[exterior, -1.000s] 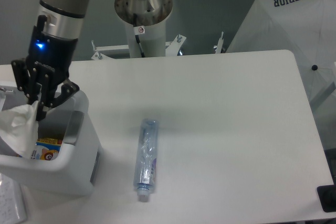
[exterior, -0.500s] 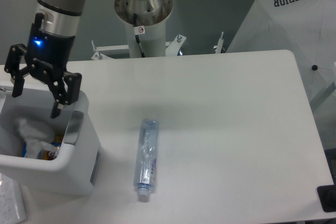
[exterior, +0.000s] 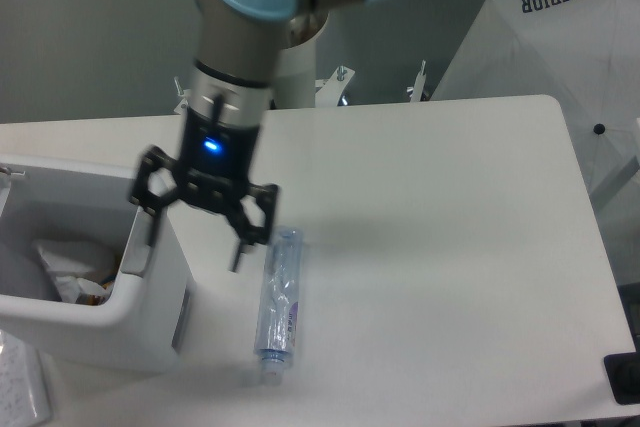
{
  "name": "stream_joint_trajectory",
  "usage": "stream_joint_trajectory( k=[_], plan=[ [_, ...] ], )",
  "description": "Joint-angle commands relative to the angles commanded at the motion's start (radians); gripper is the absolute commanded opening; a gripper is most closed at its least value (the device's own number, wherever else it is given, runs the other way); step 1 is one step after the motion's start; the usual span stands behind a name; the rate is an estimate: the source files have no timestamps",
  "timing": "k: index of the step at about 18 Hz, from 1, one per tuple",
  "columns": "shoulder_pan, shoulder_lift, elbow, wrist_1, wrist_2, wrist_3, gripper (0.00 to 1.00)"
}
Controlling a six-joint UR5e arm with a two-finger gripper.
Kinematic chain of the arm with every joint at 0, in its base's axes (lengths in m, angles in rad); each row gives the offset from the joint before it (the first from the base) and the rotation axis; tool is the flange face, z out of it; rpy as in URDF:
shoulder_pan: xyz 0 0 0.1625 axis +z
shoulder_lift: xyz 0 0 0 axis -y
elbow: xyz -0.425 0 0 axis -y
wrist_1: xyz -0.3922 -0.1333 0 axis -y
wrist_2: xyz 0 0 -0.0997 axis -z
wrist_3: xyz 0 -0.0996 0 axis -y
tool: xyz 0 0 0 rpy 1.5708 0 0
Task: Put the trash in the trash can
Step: 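Move the gripper over the clear water bottle and lower it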
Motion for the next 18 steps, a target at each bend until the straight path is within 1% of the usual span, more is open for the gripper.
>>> stream_joint_trajectory(
  k=[2,4,7,9,10,11,12,15,16,18],
  plan=[
    [0.014,-0.058,0.037,-0.002,0.009,-0.002,1.00],
    [0.019,-0.117,0.058,-0.003,0.037,0.000,1.00],
    [0.014,-0.180,0.069,-0.003,0.138,0.006,1.00],
    [0.008,-0.222,0.080,-0.008,0.182,0.012,1.00],
    [-0.004,-0.247,0.097,-0.030,0.196,0.014,1.00],
    [-0.018,-0.272,0.124,-0.078,0.219,0.014,1.00],
    [-0.030,-0.295,0.158,-0.141,0.251,0.015,1.00],
    [-0.064,-0.382,0.302,-0.335,0.313,0.015,1.00],
    [-0.072,-0.405,0.339,-0.389,0.321,0.015,1.00],
    [-0.084,-0.437,0.380,-0.474,0.328,0.015,1.00]
  ],
)
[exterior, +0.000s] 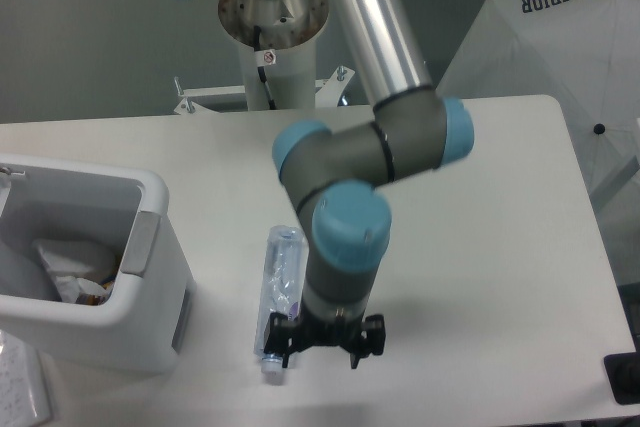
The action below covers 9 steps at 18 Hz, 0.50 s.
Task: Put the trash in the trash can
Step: 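Move the gripper over the clear water bottle and lower it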
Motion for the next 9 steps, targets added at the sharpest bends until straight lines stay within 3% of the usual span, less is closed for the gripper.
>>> stream_joint_trajectory(
  k=[6,9],
  plan=[
    [-0.041,-0.081,0.106,-0.135,0.023,-0.002,1.00],
    [-0.060,-0.103,0.127,-0.157,0.025,-0.006,1.00]
  ],
)
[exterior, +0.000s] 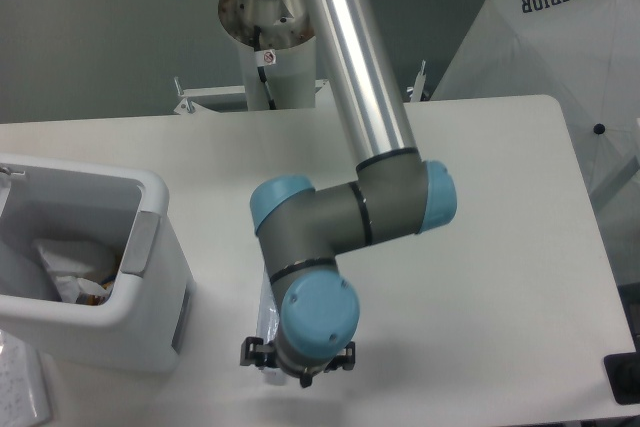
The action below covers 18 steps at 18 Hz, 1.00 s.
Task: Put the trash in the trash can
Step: 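Move the gripper over the clear water bottle and lower it, then close the gripper on the bottle cap end and lift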
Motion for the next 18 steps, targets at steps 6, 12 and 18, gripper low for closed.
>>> stream_joint_trajectory(
  k=[6,12,18],
  plan=[
    [-0.034,-0.032,0.000,0.000,0.064,-0.008,0.99],
    [-0.040,-0.045,-0.002,0.002,0.087,-0.009,0.83],
    [-0.045,-0.049,-0.011,0.000,0.089,-0.009,0.44]
  ],
)
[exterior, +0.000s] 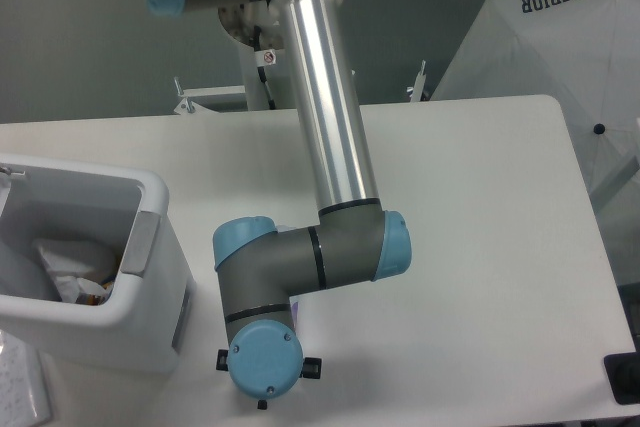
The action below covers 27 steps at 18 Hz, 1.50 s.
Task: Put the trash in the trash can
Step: 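Close the gripper on the bottle cap end and lift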
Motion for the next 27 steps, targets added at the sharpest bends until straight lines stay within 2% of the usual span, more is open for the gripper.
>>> stream_joint_trajectory(
  k=[3,7,12,17,23,27],
  plan=[
    [0.000,-0.002,-0.002,0.000,0.003,0.000,0.35],
    [-0.006,0.002,-0.003,-0.002,0.014,0.000,0.10],
    [-0.008,0.044,-0.005,-0.002,0.002,0.006,0.05],
    [0.012,0.116,-0.005,0.011,-0.038,0.014,0.02],
    [0.064,0.201,-0.005,0.139,-0.152,0.017,0.01],
    [0.100,0.238,-0.006,0.251,-0.225,0.020,0.01]
  ],
)
